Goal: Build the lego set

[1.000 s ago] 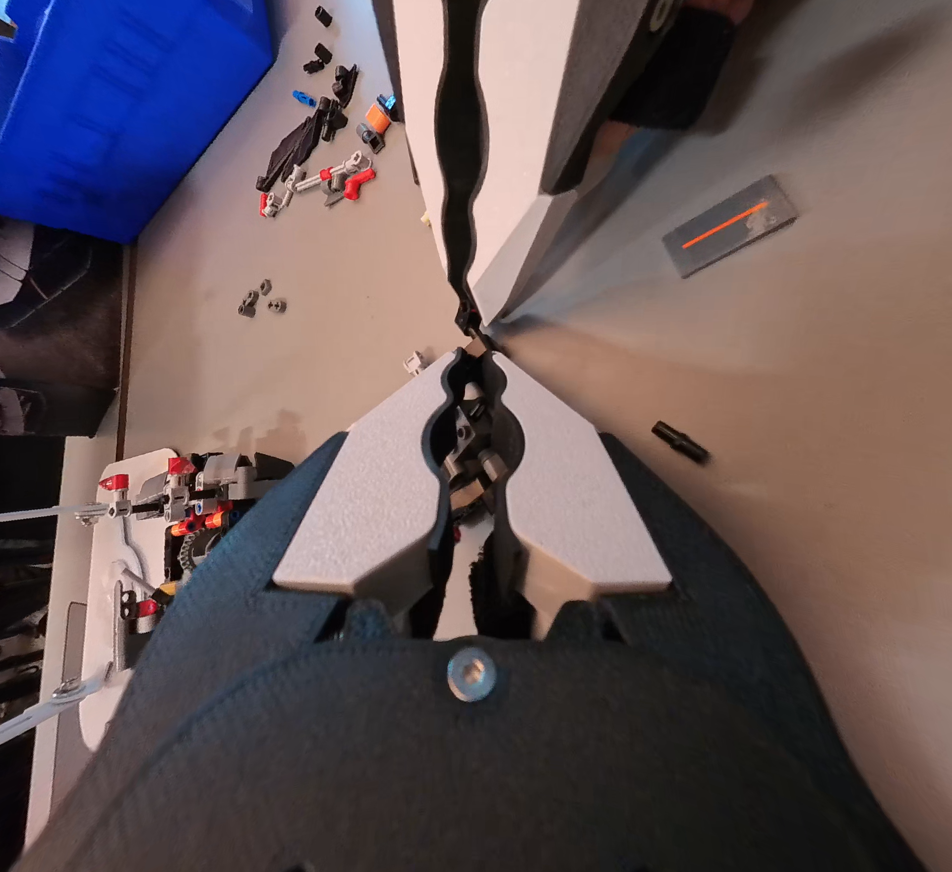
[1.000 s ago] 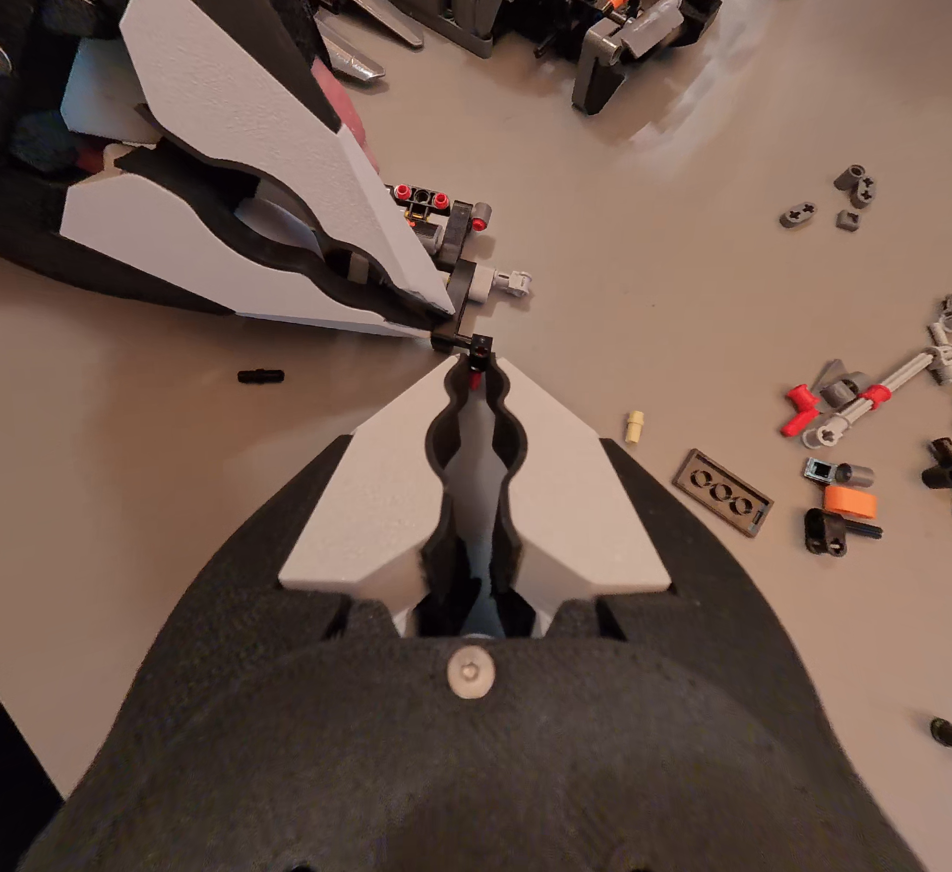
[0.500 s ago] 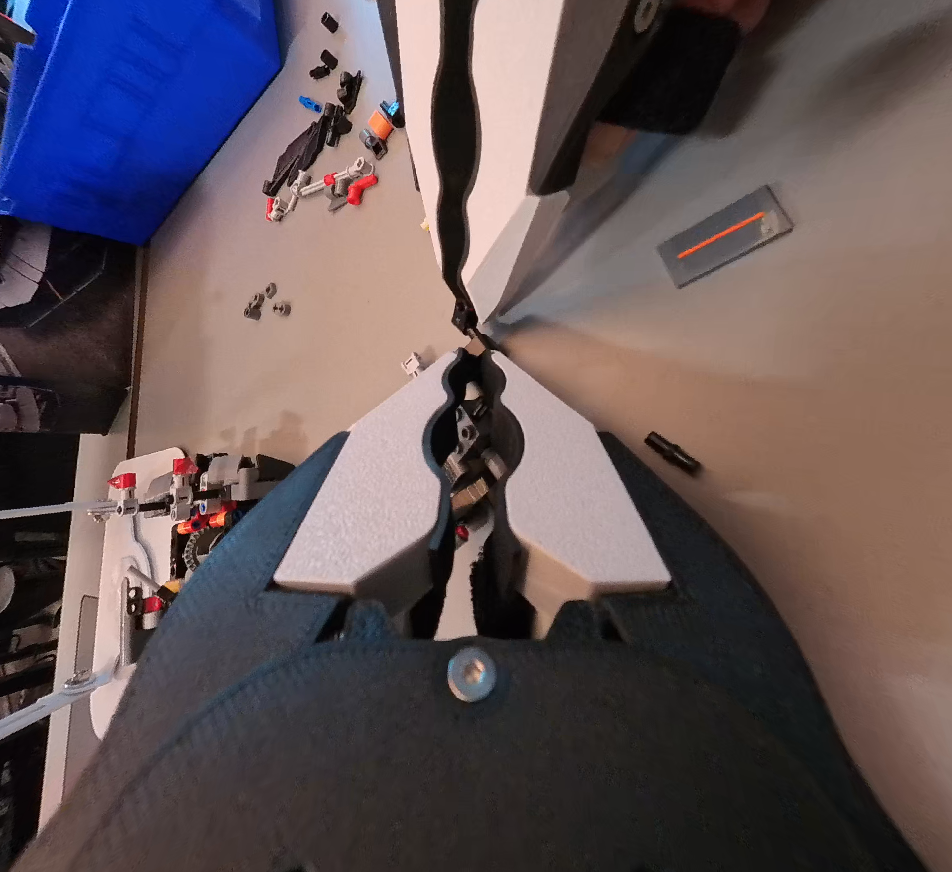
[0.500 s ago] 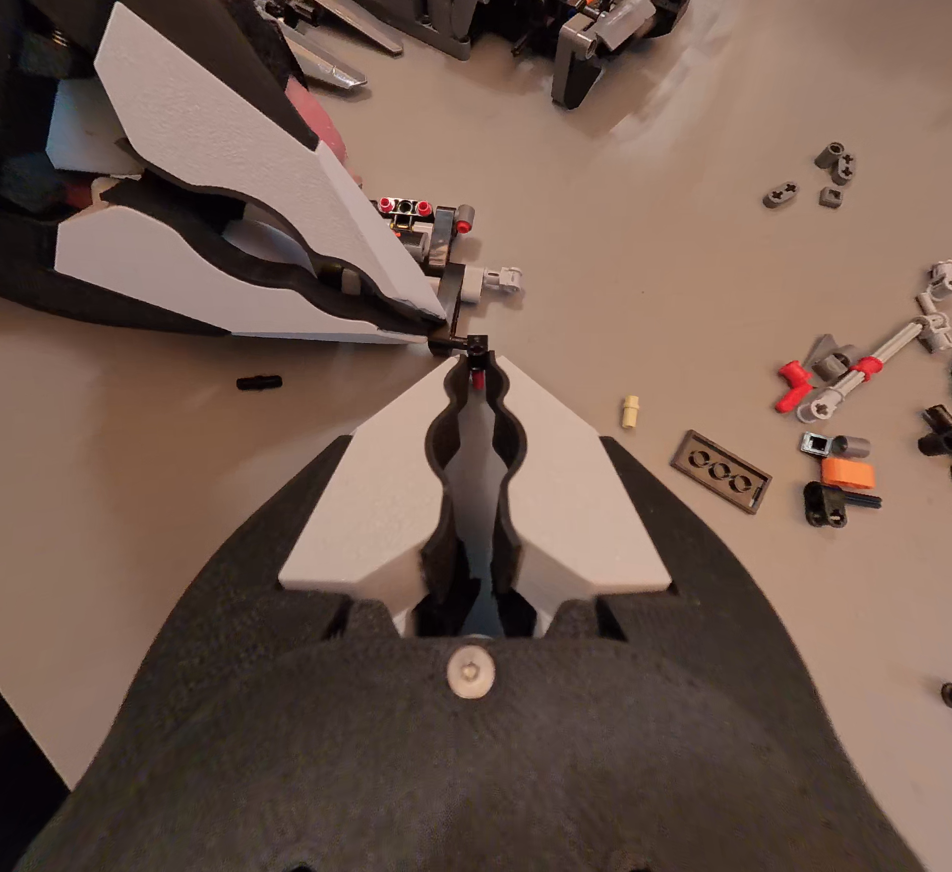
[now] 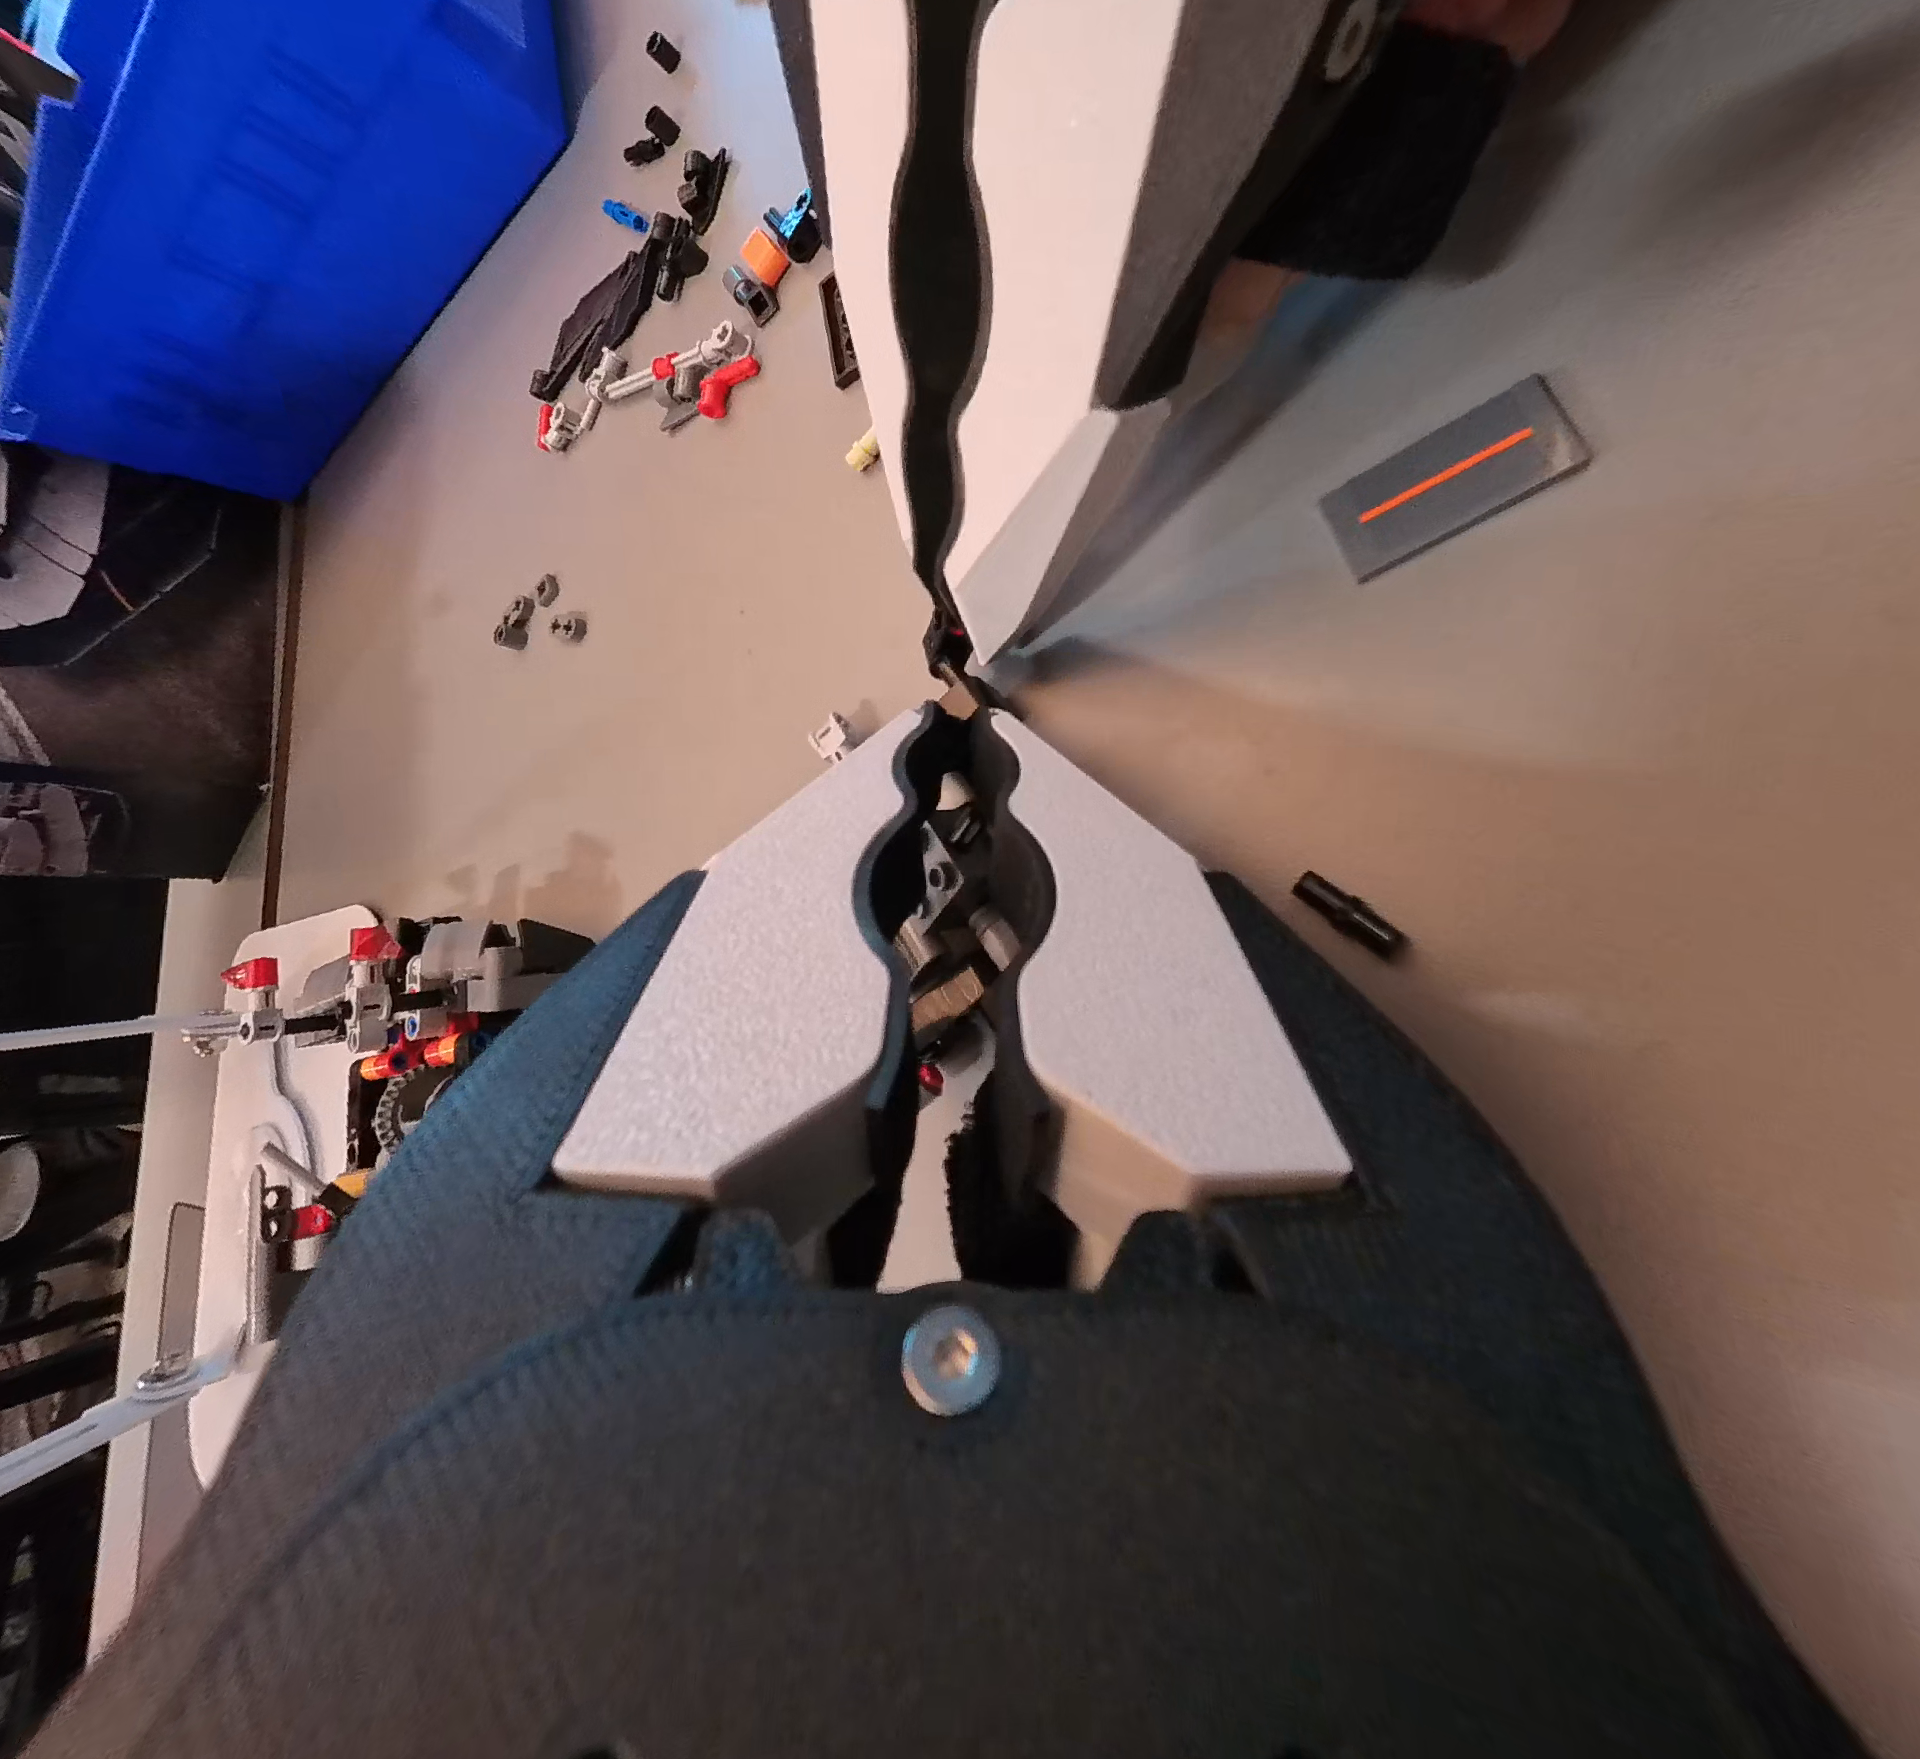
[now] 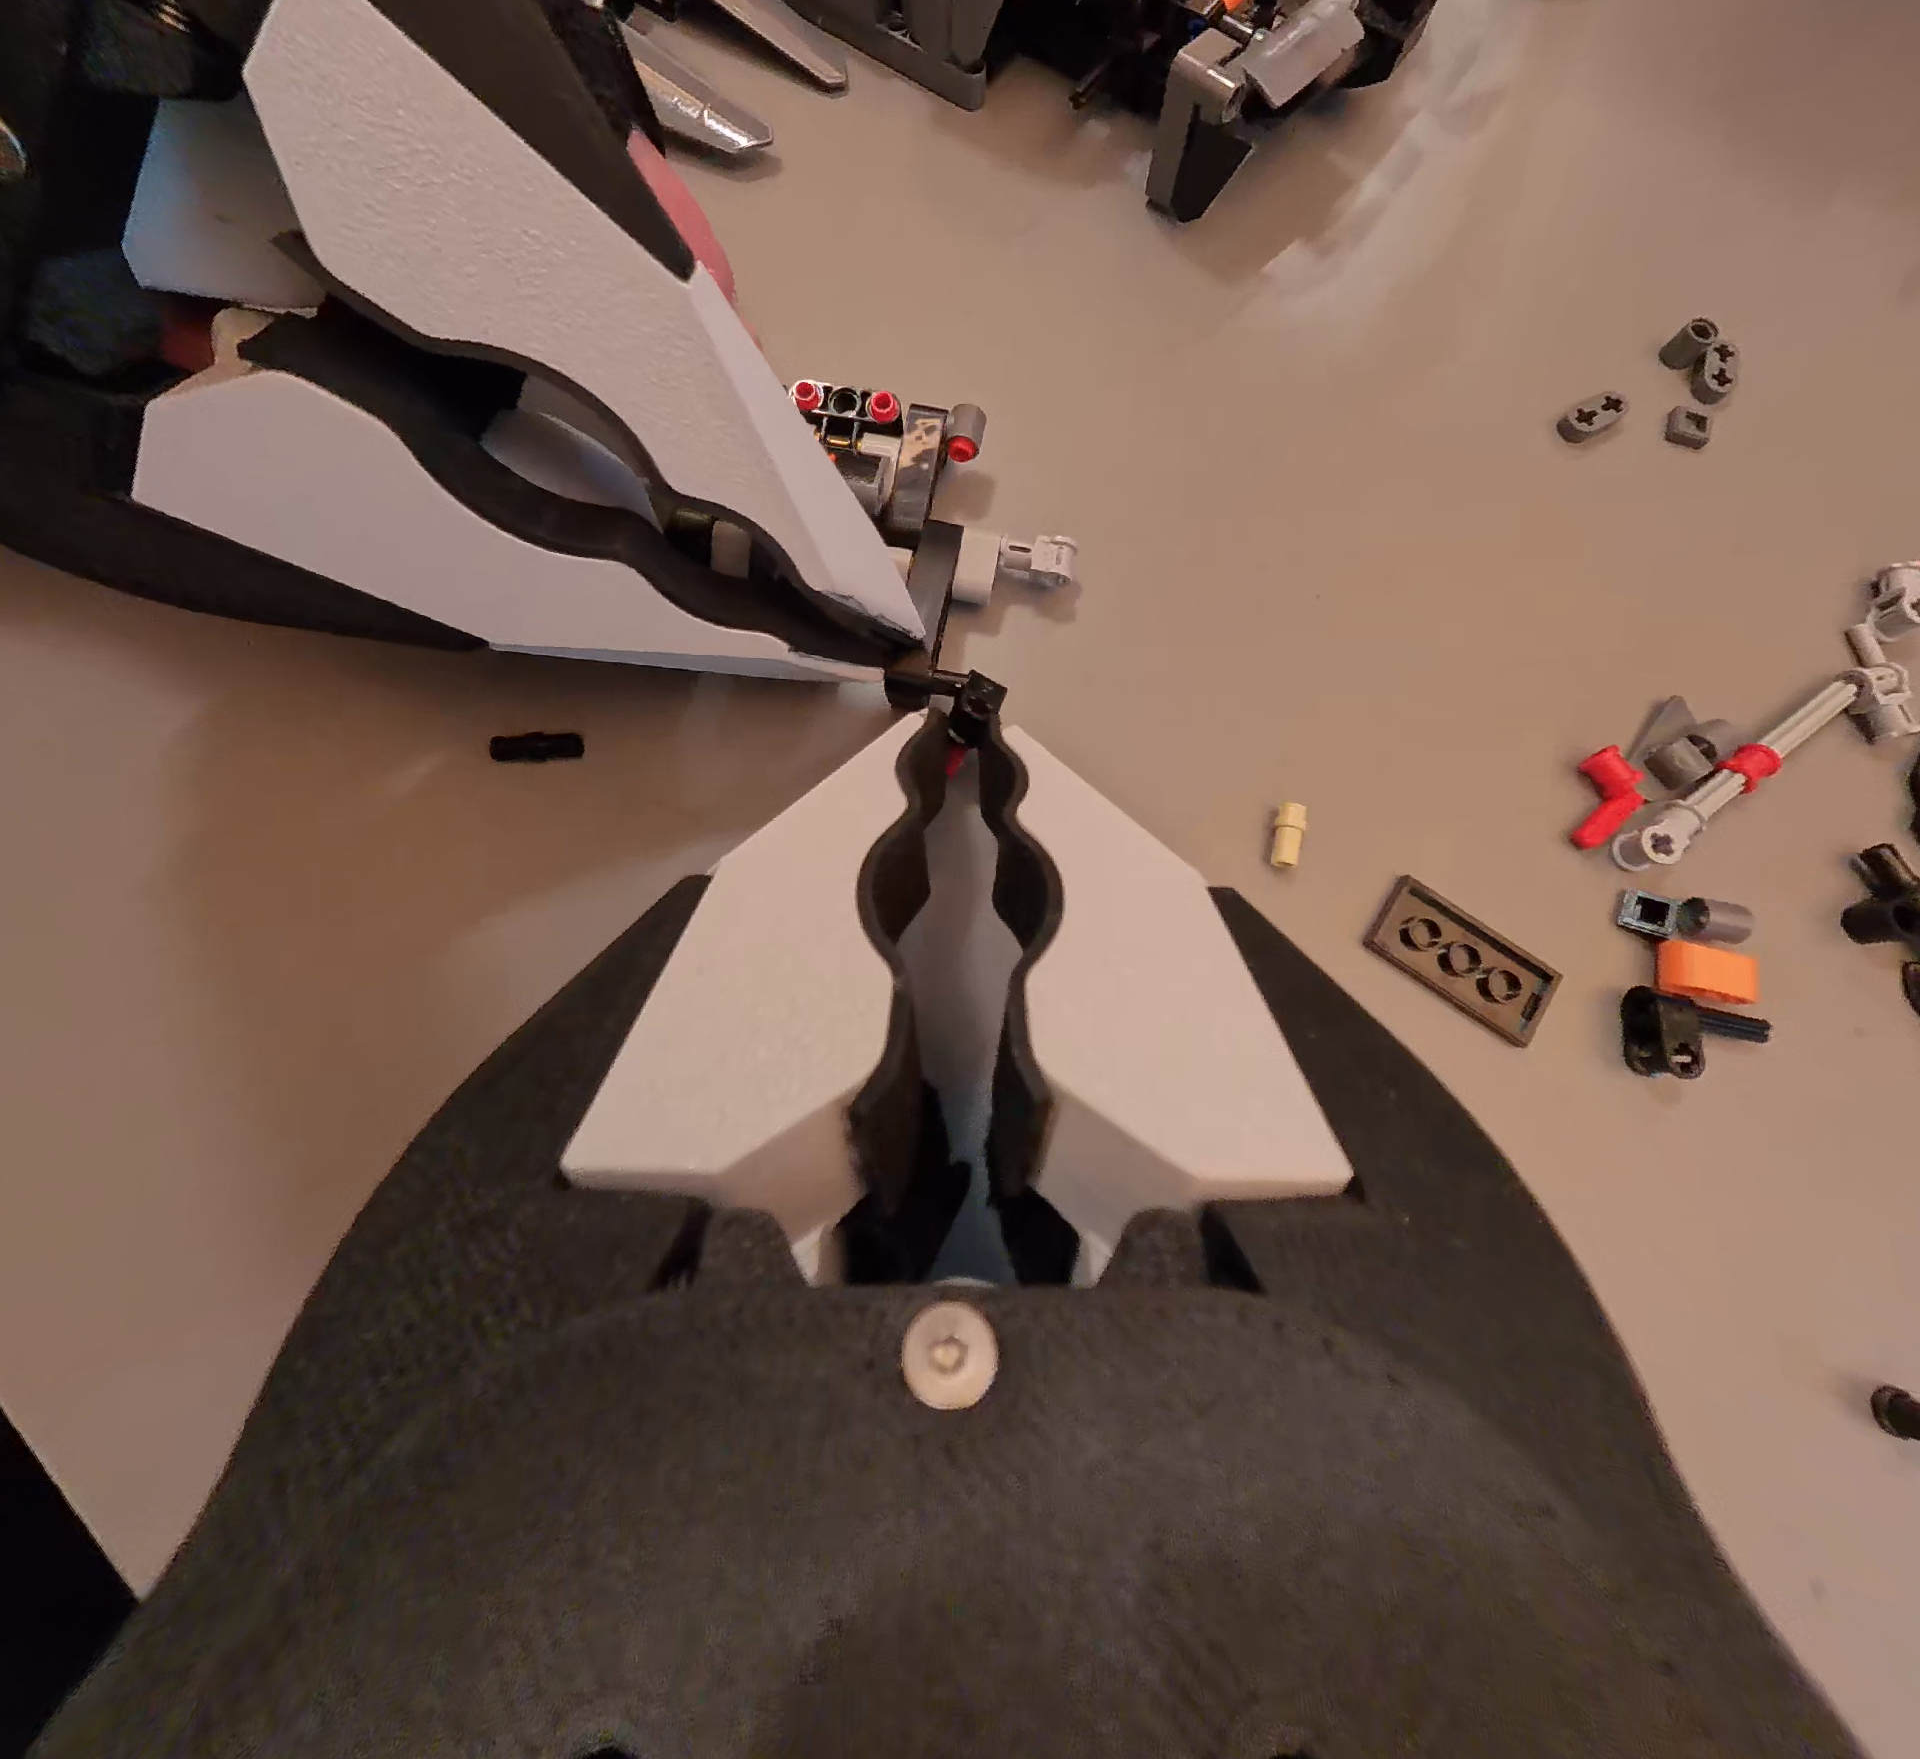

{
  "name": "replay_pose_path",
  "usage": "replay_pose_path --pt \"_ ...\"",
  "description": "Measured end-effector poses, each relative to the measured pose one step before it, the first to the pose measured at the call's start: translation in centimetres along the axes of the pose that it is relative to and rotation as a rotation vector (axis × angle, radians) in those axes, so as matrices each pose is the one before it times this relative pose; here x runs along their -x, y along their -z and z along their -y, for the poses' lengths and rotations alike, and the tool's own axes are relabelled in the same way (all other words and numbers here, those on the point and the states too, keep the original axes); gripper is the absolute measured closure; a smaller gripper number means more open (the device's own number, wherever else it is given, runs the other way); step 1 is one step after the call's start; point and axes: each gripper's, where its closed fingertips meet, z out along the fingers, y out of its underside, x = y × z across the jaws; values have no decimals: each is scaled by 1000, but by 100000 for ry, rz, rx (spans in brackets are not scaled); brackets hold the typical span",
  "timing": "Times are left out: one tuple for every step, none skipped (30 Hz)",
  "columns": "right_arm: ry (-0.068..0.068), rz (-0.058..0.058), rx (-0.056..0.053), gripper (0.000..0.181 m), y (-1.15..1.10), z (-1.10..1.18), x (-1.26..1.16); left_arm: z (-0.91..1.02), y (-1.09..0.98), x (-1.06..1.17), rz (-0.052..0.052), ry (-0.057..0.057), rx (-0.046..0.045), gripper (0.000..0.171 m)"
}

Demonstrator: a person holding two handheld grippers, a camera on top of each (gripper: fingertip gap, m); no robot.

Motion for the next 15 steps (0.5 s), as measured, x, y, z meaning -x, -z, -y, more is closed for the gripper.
replay_pose_path --pt "628 592 -82 178 9 11 9 -5 11 -1 -196 -136 -114 169" --pt "839 605 -75 178 -5 23 -5 0 -6 -10 -118 -11 21 169" --pt "1815 193 -93 178 -9 4 -20 7 6 -5 -56 36 -8 169" --pt "2059 379 -142 178 2 14 -10 2 1 -9 -163 -118 -149 169" --pt "2159 530 -83 178 -8 4 -16 3 4 -1 -432 -113 -97 169" --pt "1975 765 -103 178 -13 6 -41 8 -7 4 -437 392 -30 169" --pt "1594 1104 -116 178 -5 9 -7 15 -10 -9 -176 -133 -163 169" --pt "1618 1182 -94 178 -16 2 -8 7 4 -8 -230 -177 -64 169" --pt "1473 1374 -150 178 -9 10 -11 1 -1 -1 -327 355 73 169" --pt "1424 1259 -184 178 -20 23 -6 23 -5 -8 -115 51 -185 169" --pt "923 1066 -100 178 -13 11 2 11 1 -12 63 -206 -232 169" --pt "1559 622 -209 178 -30 30 -14 5 -3 -8 -120 204 -88 169" --pt "1789 311 -229 178 -44 37 -24 20 -4 -13 -214 252 -213 169" --pt "1963 89 -130 178 -40 48 -1 58 -8 -33 -275 156 -463 170" --pt "1617 364 -162 178 -19 27 8 19 3 -35 -336 63 -34 170"
